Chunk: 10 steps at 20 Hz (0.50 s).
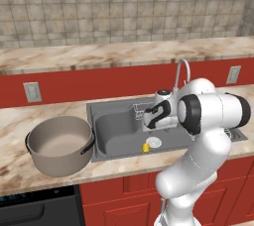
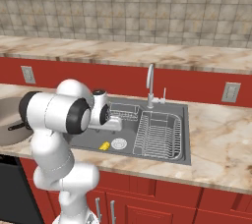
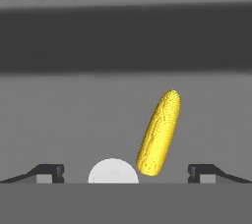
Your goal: Dump the corn from the pot into the sink. Then turn on the water and wash the corn. Then turn off the water and put the corn back in the pot.
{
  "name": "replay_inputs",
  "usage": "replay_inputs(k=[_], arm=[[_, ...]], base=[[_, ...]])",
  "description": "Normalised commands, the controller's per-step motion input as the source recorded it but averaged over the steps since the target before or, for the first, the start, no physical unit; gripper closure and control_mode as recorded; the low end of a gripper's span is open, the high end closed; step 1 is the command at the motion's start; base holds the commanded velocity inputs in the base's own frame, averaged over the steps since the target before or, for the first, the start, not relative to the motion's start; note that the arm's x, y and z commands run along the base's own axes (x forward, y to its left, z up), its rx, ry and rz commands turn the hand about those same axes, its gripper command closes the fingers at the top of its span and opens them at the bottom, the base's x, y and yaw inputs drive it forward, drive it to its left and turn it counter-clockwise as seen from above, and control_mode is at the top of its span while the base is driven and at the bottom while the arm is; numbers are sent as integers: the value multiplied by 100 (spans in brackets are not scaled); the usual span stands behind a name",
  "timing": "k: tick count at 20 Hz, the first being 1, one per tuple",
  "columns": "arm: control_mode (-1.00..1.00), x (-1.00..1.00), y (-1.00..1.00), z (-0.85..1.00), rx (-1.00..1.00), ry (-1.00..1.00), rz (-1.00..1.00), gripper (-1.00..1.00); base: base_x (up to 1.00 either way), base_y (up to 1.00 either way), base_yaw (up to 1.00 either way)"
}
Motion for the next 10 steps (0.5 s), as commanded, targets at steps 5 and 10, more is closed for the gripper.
replay_inputs(k=[5, 10], arm=[[-100, 1, 8, -33, 0, 9, -19, -100], [-100, 2, 13, -32, 0, 8, -19, -100]], base=[[0, 0, 0], [0, 0, 0]])
